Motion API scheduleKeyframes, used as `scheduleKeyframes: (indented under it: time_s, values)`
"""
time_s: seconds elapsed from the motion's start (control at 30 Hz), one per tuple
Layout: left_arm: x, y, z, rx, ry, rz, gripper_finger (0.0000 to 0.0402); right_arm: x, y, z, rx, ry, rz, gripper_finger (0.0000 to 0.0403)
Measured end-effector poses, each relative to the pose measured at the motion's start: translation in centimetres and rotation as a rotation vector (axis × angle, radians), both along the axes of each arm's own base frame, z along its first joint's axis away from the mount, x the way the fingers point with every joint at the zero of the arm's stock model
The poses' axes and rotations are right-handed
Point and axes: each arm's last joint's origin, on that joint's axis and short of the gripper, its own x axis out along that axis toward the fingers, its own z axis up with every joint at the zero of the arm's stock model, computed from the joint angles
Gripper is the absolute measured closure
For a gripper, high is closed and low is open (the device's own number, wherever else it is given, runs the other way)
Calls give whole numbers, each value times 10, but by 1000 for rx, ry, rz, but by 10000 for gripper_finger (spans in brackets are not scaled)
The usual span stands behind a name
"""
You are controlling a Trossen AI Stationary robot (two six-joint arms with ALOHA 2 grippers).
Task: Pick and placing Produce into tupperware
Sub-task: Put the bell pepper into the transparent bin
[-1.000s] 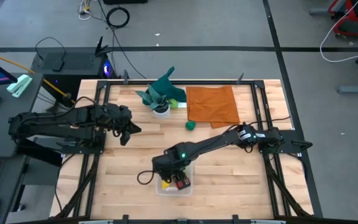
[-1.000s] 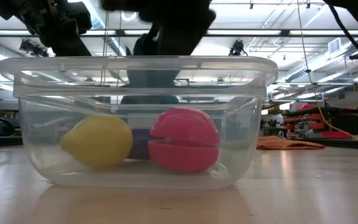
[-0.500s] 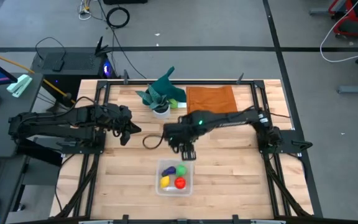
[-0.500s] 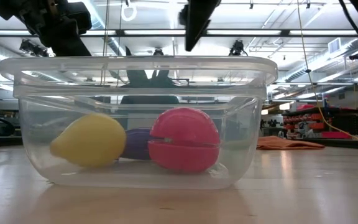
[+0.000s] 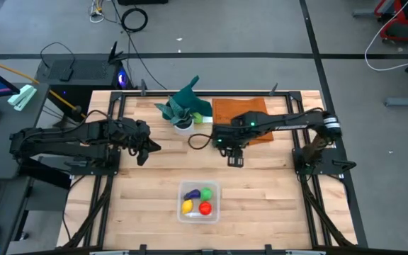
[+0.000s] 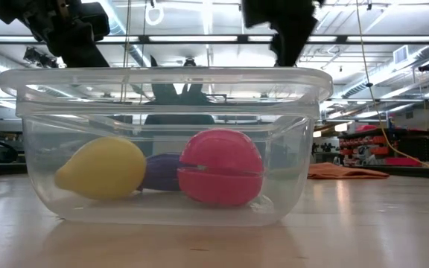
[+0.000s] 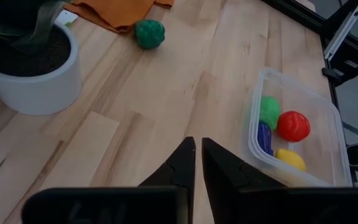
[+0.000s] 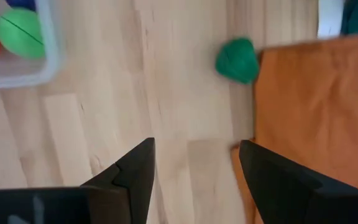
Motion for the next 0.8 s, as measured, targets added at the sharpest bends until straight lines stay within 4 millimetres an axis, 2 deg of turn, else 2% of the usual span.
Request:
scheduleKeyframes:
  time_s: [0.2, 0.5, 0.67, 0.8]
  values:
    - [0, 0, 0, 3, 0, 3, 372, -35, -11, -29, 9, -42, -75, 209]
    - [0, 1, 0, 11, 2, 28, 368, -74, -35, -63, 57, -80, -48, 209]
    - [0, 1, 0, -18, 2, 68, 359, -73, -49, -82, 127, -194, -45, 209]
    - [0, 2, 0, -52, 0, 120, 359, -60, -60, -88, 111, -303, -9, 209]
